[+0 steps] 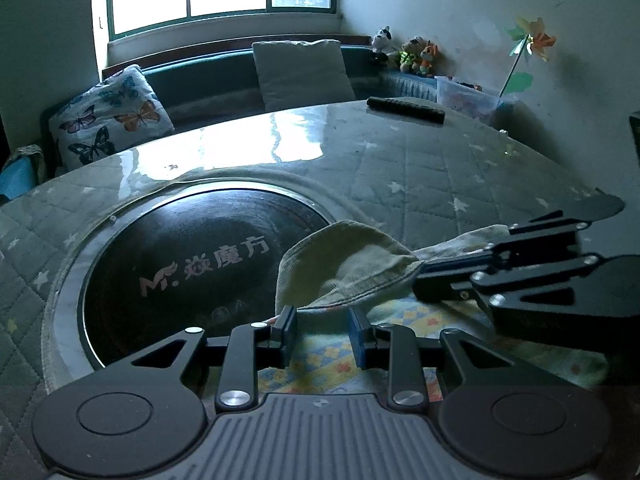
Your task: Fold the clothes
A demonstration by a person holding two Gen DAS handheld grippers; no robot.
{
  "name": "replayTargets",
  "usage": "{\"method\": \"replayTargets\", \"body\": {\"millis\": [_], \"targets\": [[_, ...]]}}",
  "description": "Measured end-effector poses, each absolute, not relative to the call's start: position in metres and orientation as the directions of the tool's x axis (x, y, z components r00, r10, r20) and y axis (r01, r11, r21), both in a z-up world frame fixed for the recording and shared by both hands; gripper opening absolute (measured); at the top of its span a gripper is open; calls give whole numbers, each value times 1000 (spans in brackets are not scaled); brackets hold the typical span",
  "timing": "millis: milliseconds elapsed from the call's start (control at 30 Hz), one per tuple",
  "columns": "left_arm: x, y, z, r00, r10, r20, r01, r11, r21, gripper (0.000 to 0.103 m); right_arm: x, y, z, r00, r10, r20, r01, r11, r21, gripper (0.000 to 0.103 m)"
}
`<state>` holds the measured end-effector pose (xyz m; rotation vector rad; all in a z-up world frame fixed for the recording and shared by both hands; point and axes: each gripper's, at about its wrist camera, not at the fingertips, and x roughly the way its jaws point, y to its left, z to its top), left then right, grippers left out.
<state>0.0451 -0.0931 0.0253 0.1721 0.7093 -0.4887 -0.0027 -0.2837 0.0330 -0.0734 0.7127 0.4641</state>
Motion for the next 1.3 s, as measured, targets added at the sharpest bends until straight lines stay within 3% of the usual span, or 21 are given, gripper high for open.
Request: {"method": "replayTargets", "body": {"millis": [433,933,1300], "targets": [[-16,-77,35,682,-382,-623,511,859,32,31,-66,-259,43,637,451,-625,-557,830,30,24],[-83,-61,22,750,-345,-564,473,876,93,31,-129,-240,34,658,471,-587,-594,805,-20,28],[-87,-51,15,751,-347,-562,441,897,35,32,-136,-261,38,679,472,-562,-539,841,56,27]]}}
